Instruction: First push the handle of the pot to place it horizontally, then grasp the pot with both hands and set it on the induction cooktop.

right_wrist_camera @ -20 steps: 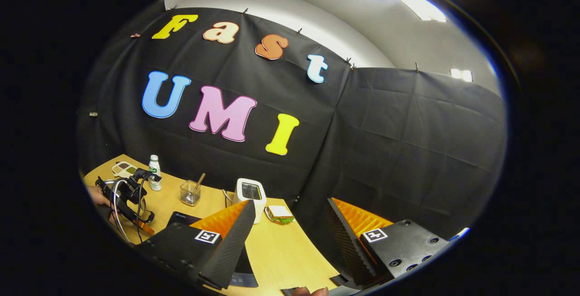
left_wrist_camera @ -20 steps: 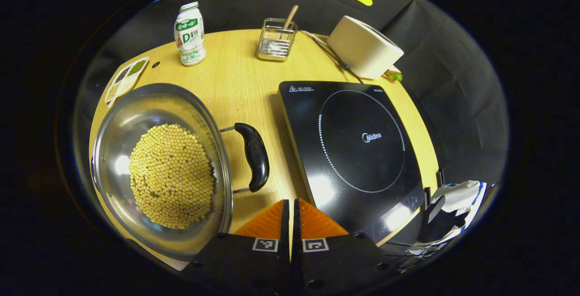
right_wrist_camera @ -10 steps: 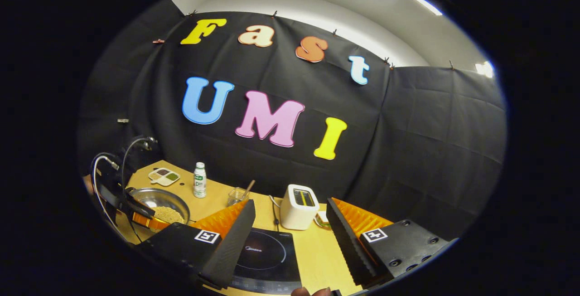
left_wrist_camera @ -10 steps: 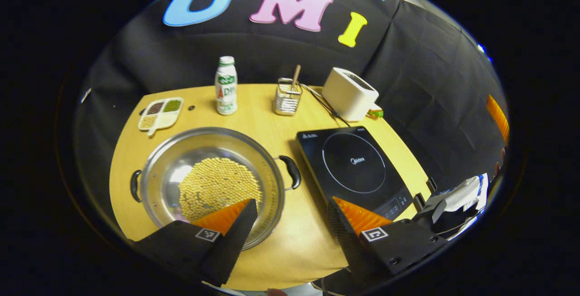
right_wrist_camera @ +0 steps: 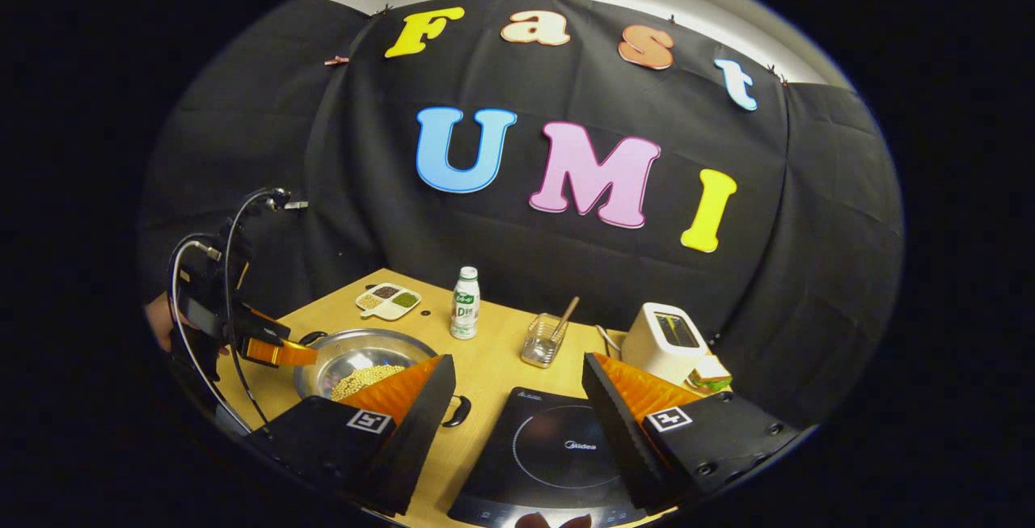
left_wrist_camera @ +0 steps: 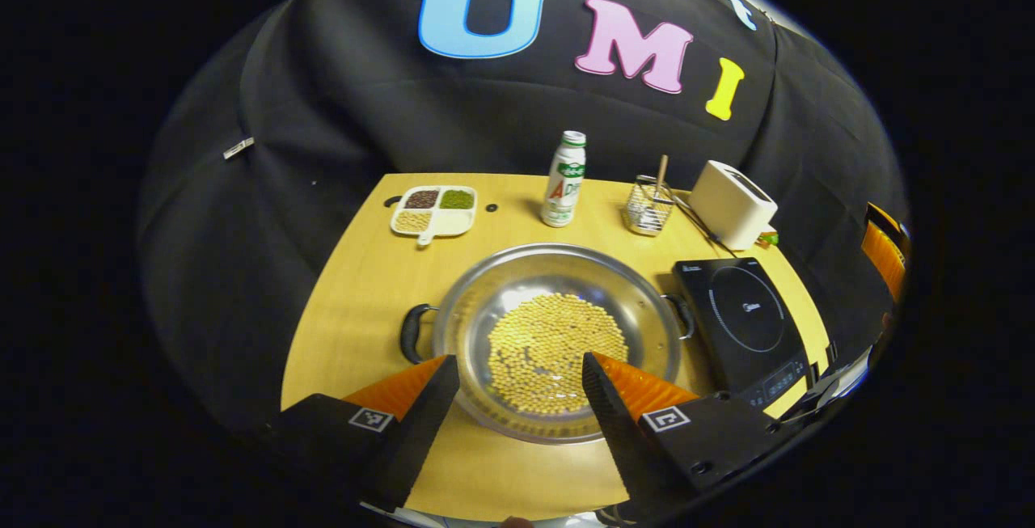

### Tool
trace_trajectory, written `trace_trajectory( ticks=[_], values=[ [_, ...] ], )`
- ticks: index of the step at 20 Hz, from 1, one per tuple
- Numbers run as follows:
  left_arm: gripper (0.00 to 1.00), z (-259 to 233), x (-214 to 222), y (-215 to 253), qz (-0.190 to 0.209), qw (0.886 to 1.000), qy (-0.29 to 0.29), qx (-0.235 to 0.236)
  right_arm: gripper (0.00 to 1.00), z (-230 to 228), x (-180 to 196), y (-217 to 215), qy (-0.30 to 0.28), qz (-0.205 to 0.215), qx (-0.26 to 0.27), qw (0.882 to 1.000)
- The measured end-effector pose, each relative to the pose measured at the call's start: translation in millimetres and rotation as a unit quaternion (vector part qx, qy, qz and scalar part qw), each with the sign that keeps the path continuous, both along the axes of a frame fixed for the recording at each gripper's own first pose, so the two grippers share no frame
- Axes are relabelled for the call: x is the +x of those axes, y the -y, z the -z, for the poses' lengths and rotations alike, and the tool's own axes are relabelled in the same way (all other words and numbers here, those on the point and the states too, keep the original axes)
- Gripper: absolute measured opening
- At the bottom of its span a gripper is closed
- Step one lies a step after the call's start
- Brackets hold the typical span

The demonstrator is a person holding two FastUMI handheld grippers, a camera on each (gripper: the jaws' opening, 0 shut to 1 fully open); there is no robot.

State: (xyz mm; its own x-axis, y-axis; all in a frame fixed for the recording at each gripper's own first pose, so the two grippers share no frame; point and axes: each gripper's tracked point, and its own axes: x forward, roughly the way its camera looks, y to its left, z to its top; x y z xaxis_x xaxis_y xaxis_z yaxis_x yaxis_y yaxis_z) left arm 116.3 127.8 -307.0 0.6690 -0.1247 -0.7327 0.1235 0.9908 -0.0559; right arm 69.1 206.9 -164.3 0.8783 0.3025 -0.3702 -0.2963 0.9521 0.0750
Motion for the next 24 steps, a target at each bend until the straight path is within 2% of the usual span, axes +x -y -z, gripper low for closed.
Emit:
trace_trajectory(
  ticks=[4,7,11,16,19,24],
  values=[
    [0.96,23,20,-38,-0.009,1.0,-0.011,0.009,0.98,46,14,-40,-0.045,-0.026,0.004,0.999],
    [0.96,47,34,-52,-0.014,1.0,-0.026,0.005,0.98,90,22,-69,-0.105,-0.039,0.012,0.994],
    [0.95,81,51,-59,-0.019,0.998,-0.054,0.001,0.99,150,30,-103,-0.191,-0.048,0.028,0.98],
    [0.94,105,67,-67,-0.016,0.998,-0.065,0.014,0.99,207,34,-118,-0.275,-0.026,0.04,0.96],
    [0.87,113,73,-62,-0.007,0.997,-0.072,0.012,0.99,234,33,-126,-0.304,-0.025,0.028,0.952],
    [0.79,123,81,-59,0.009,0.996,-0.088,0.026,0.81,262,36,-126,-0.329,-0.011,0.011,0.944]
  ],
)
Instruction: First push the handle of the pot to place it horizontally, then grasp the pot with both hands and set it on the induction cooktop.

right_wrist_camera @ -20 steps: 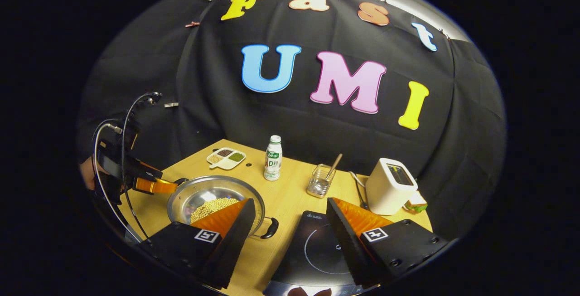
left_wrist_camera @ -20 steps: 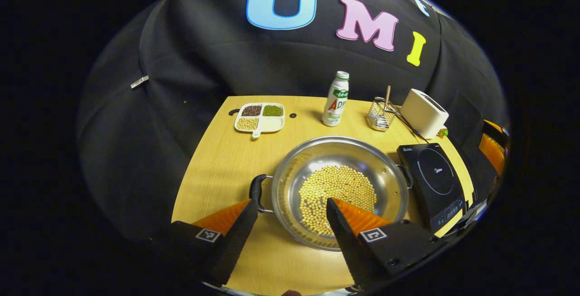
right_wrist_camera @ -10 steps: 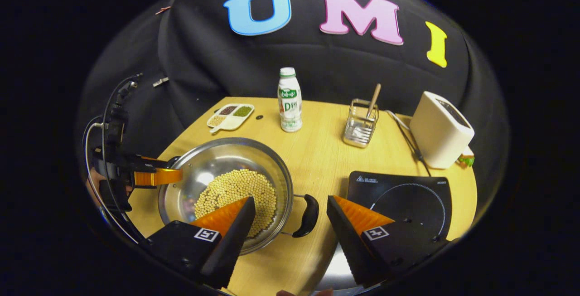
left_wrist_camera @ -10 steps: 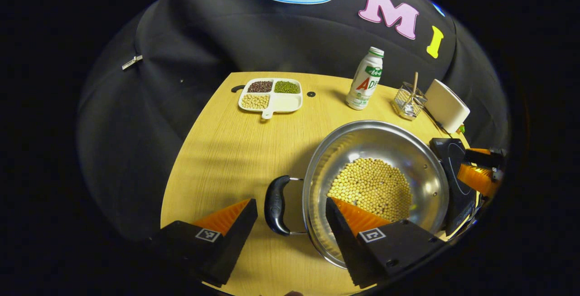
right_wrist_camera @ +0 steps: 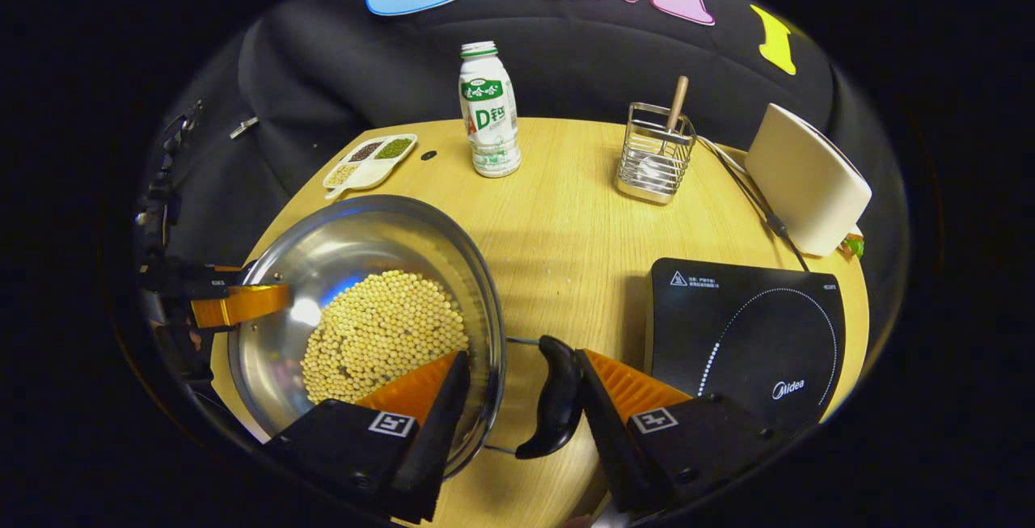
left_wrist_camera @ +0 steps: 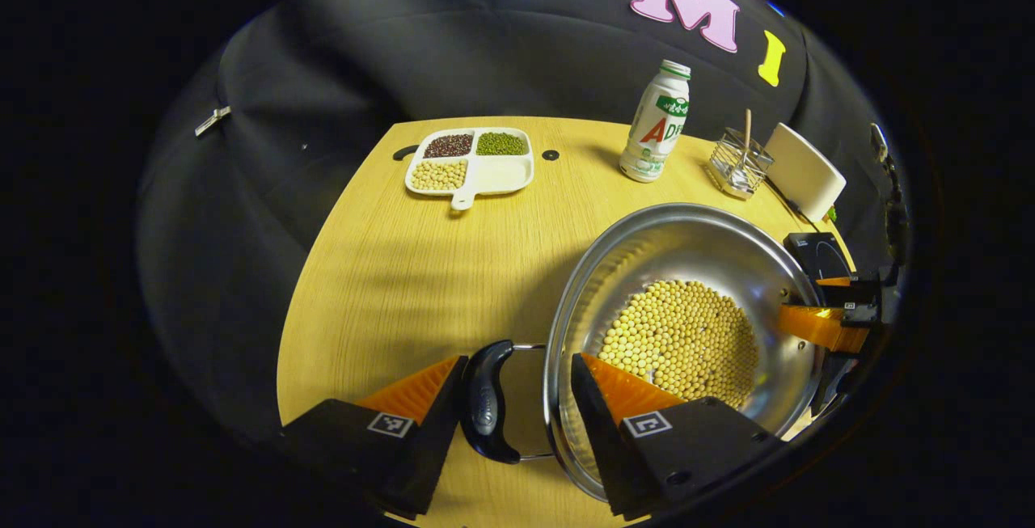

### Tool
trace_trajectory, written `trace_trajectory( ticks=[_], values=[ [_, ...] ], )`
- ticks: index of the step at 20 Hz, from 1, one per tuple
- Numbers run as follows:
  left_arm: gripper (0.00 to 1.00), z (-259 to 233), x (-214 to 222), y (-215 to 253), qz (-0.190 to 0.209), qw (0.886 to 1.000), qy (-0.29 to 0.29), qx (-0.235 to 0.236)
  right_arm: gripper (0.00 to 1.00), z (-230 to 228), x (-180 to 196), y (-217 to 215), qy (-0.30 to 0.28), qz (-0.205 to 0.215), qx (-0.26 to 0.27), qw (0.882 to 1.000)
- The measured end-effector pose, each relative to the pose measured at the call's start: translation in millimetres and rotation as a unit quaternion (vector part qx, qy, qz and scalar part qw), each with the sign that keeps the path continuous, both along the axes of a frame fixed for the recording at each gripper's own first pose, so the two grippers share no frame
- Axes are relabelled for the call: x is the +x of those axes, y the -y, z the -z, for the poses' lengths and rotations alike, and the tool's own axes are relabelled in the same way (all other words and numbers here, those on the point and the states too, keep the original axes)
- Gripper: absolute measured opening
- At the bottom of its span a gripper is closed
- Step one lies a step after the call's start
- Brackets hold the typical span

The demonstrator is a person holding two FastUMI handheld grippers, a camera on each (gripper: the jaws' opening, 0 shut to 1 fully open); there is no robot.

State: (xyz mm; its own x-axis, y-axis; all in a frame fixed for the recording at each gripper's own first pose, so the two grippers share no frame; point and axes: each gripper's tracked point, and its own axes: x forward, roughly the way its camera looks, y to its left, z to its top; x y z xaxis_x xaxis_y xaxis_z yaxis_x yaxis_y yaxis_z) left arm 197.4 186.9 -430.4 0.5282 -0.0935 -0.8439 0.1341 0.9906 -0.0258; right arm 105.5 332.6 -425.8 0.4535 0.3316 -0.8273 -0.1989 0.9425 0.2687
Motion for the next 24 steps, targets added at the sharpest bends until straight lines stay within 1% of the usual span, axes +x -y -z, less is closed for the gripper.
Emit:
trace_trajectory(
  ticks=[1,2,3,4,6,7,8,9,10,11,12,13,18,20,24],
  values=[
    [0.76,2,0,-1,0.001,1.0,-0.004,0.003,0.8,5,1,0,-0.004,0.004,-0.003,1.0],
    [0.74,2,1,-2,0.0,1.0,-0.005,0.001,0.73,8,2,0,-0.007,0.006,-0.003,1.0],
    [0.7,3,2,-1,-0.003,1.0,-0.003,-0.001,0.7,7,3,-1,-0.008,0.008,-0.002,1.0],
    [0.7,4,-2,-2,-0.006,1.0,-0.008,-0.003,0.7,8,5,-1,-0.006,0.005,0.001,1.0],
    [0.71,4,-6,-3,-0.006,1.0,-0.009,-0.002,0.64,9,7,-4,-0.013,0.0,0.01,1.0],
    [0.69,4,-5,-2,-0.006,1.0,-0.007,-0.005,0.64,4,4,-1,-0.014,0.004,0.01,1.0],
    [0.67,3,-6,-1,-0.007,1.0,-0.007,-0.007,0.61,6,5,-2,-0.015,0.002,0.007,1.0],
    [0.64,1,-7,-1,-0.008,1.0,-0.01,-0.006,0.6,4,6,-1,-0.013,0.001,0.005,1.0],
    [0.64,0,-14,-1,-0.012,1.0,-0.017,-0.009,0.57,5,7,-2,-0.014,-0.002,0.003,1.0],
    [0.59,-2,-17,0,-0.016,1.0,-0.019,-0.014,0.57,4,5,-3,-0.013,-0.006,0.003,1.0],
    [0.58,-7,-22,2,-0.019,0.999,-0.02,-0.018,0.53,3,7,-4,-0.01,-0.008,0.004,1.0],
    [0.58,-14,-25,4,-0.019,0.999,-0.016,-0.021,0.57,0,8,-4,-0.008,-0.007,0.006,1.0],
    [0.58,-58,-41,23,-0.006,1.0,-0.005,-0.002,0.57,-1,16,7,-0.005,-0.001,0.017,1.0],
    [0.58,-72,-46,33,-0.007,1.0,-0.005,-0.001,0.57,-5,15,9,-0.007,0.001,0.023,1.0],
    [0.58,-100,-55,56,-0.006,1.0,0.009,-0.001,0.57,-13,25,16,0.009,0.006,0.032,0.999]
  ],
)
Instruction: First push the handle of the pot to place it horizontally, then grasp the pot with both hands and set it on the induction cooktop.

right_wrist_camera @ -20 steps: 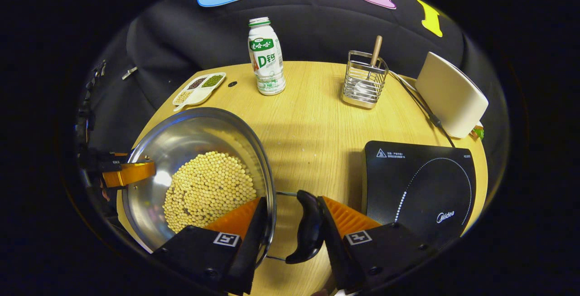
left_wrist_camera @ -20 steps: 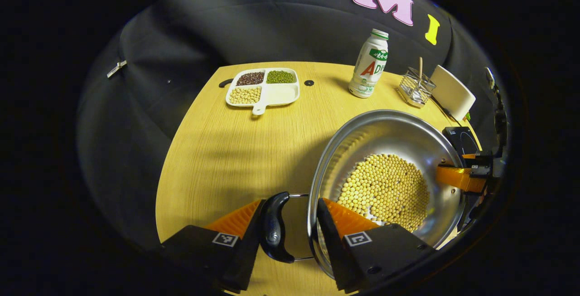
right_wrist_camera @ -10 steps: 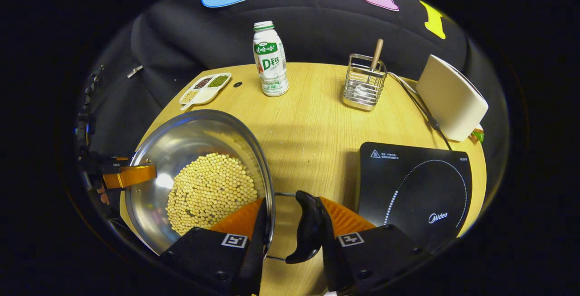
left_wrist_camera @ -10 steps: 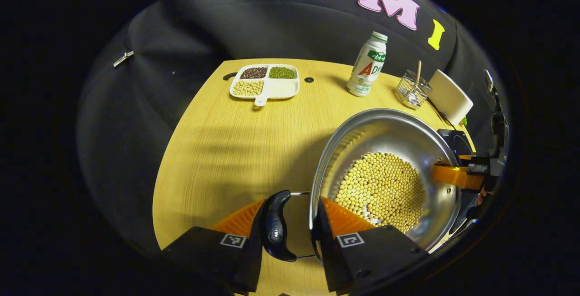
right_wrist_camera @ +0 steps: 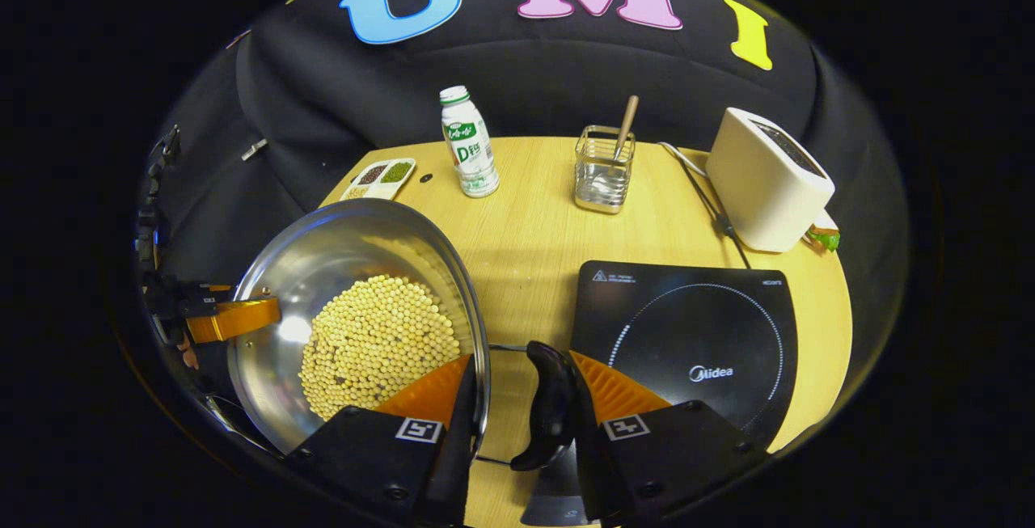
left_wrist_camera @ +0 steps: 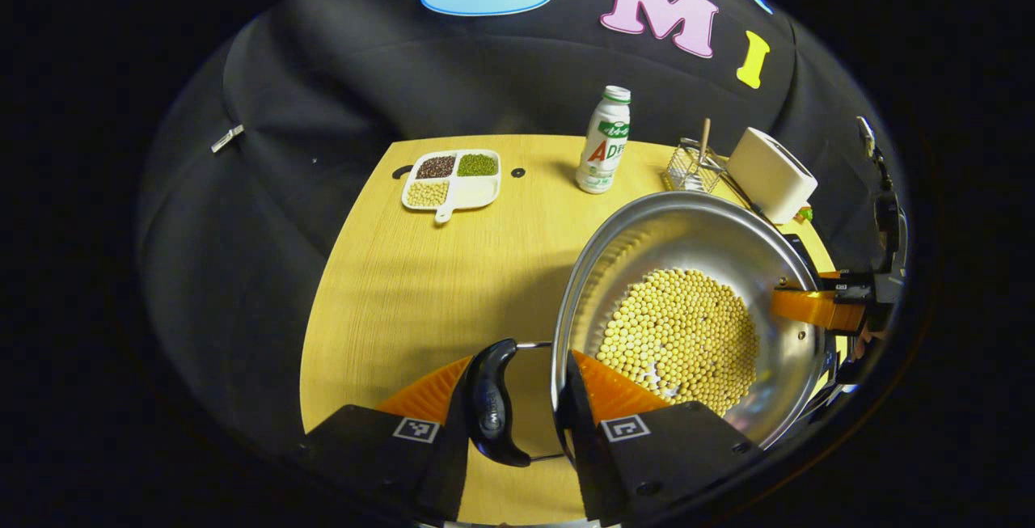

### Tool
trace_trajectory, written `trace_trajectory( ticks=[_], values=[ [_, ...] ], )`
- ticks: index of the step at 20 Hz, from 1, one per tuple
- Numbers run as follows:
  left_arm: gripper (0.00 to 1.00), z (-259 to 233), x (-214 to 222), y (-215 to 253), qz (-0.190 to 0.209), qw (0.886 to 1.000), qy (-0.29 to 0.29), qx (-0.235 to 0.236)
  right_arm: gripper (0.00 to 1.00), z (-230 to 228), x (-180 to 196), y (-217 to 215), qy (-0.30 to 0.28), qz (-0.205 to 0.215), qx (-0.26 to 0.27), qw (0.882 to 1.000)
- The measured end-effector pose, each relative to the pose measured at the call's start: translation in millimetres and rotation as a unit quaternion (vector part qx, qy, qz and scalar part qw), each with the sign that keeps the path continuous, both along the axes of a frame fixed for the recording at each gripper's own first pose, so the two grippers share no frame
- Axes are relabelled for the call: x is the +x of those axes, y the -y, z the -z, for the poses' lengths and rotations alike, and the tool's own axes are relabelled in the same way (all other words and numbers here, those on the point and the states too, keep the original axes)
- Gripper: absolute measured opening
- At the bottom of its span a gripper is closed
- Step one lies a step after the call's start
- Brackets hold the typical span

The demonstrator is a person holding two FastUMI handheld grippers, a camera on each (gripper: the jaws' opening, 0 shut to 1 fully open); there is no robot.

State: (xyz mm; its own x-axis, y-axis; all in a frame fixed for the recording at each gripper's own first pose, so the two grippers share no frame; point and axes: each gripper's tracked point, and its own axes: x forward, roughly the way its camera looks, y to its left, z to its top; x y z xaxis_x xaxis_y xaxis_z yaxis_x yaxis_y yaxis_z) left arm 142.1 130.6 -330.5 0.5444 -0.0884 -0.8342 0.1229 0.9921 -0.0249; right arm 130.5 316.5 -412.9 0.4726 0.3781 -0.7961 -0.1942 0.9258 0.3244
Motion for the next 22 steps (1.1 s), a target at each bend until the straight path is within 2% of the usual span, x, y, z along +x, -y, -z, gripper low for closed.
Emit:
trace_trajectory(
  ticks=[3,7,18,22],
  values=[
    [0.55,-17,-4,24,0.005,1.0,0.008,0.005,0.57,-9,0,16,0.007,0.007,0.007,1.0],
    [0.58,-26,-9,64,0.014,1.0,0.008,-0.003,0.57,-13,-1,48,0.011,0.018,0.006,1.0],
    [0.6,-28,2,170,0.041,0.999,0.007,-0.016,0.57,-2,7,145,0.007,0.041,-0.01,0.999],
    [0.58,-17,5,210,0.048,0.999,-0.003,-0.022,0.57,11,7,183,-0.004,0.046,-0.016,0.999]
  ],
)
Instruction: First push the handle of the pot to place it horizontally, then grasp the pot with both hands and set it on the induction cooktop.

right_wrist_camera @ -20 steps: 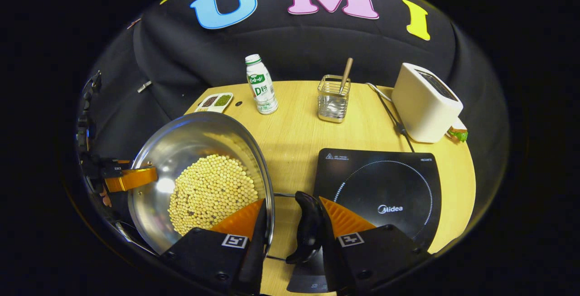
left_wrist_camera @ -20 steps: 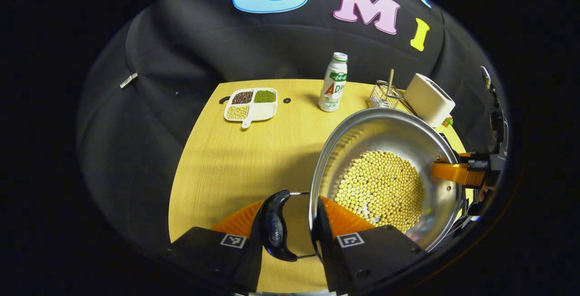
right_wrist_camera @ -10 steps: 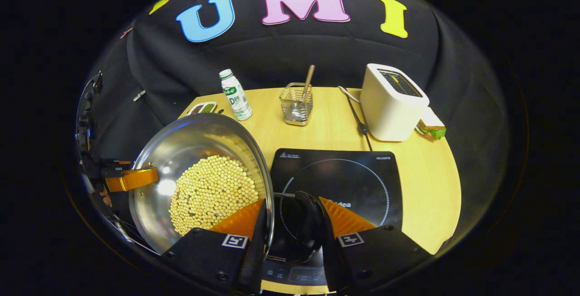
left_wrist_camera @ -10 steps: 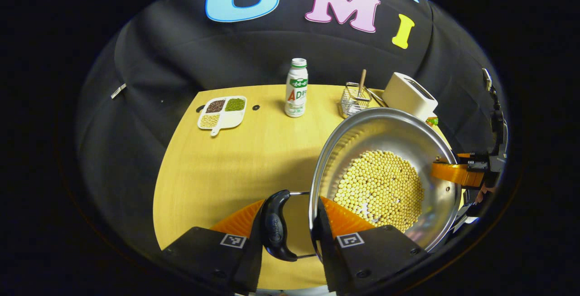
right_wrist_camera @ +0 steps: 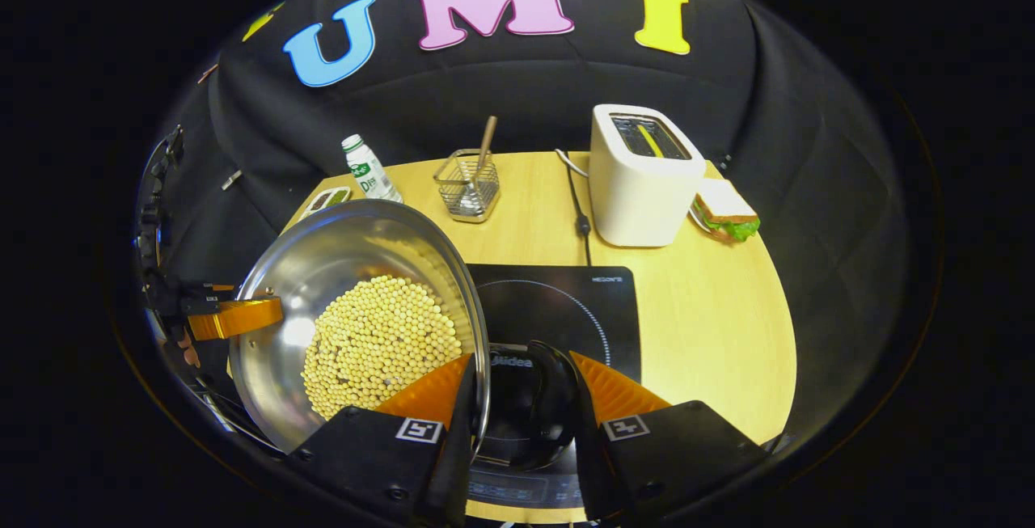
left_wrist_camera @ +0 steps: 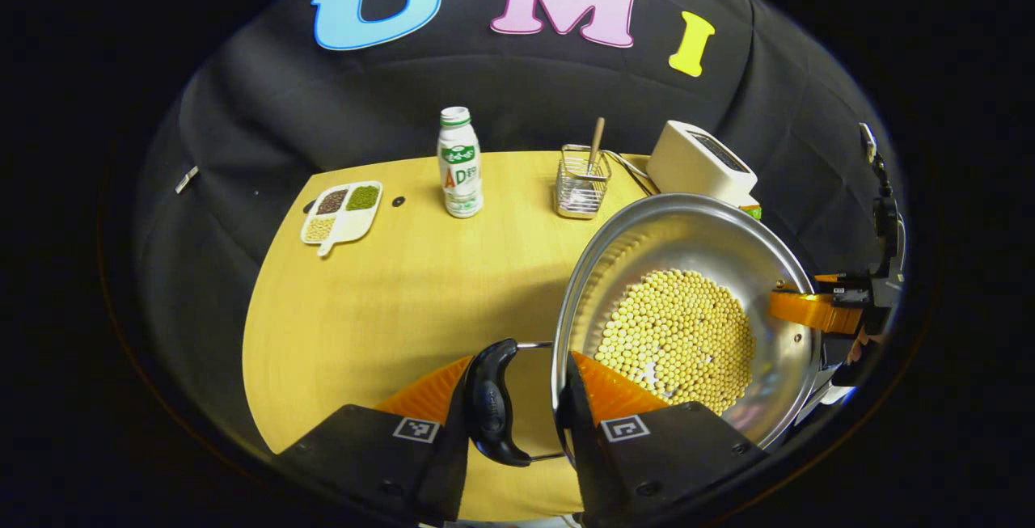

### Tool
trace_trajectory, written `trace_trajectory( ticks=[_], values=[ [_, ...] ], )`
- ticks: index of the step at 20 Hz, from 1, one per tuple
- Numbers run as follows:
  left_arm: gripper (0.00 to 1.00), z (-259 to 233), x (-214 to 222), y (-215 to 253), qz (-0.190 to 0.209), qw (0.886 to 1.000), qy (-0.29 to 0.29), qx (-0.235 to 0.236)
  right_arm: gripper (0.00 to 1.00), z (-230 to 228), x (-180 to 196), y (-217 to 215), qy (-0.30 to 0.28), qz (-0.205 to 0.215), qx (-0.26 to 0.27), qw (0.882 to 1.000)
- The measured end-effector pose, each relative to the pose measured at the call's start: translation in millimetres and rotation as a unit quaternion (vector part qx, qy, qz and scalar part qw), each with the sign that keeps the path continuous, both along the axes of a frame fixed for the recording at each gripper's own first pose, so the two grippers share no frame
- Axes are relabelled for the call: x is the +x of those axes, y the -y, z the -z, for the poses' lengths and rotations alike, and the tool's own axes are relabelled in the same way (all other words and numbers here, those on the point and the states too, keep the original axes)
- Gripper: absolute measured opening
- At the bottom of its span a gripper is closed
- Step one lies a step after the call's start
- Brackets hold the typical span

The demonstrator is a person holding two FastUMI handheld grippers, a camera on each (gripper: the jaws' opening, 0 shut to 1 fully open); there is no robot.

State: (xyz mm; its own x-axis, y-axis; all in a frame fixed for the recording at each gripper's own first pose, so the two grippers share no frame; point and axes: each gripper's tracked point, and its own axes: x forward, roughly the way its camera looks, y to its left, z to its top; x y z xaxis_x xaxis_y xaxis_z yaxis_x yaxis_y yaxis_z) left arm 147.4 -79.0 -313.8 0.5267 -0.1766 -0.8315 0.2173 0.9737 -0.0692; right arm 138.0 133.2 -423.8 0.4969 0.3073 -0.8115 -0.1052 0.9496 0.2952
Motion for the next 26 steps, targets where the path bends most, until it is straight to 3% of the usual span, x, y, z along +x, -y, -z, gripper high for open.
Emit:
trace_trajectory(
  ticks=[8,13,15,16,17,18,26],
  values=[
    [0.58,34,1,68,0.004,0.998,-0.052,-0.023,0.57,30,1,58,-0.041,0.003,-0.027,0.999],
    [0.58,48,8,100,0.011,0.997,-0.059,-0.048,0.57,35,7,93,-0.036,0.008,-0.055,0.998],
    [0.58,53,12,107,0.011,0.997,-0.059,-0.05,0.53,40,11,98,-0.037,0.01,-0.057,0.998],
    [0.58,55,14,109,0.012,0.997,-0.058,-0.049,0.57,43,13,100,-0.039,0.009,-0.057,0.998],
    [0.58,57,16,111,0.011,0.997,-0.058,-0.048,0.53,46,15,101,-0.039,0.008,-0.056,0.998],
    [0.58,59,18,112,0.009,0.997,-0.058,-0.048,0.57,48,17,102,-0.038,0.007,-0.054,0.998],
    [0.58,62,27,102,-0.009,0.999,-0.045,-0.021,0.57,69,29,91,-0.033,-0.003,-0.021,0.999]
  ],
)
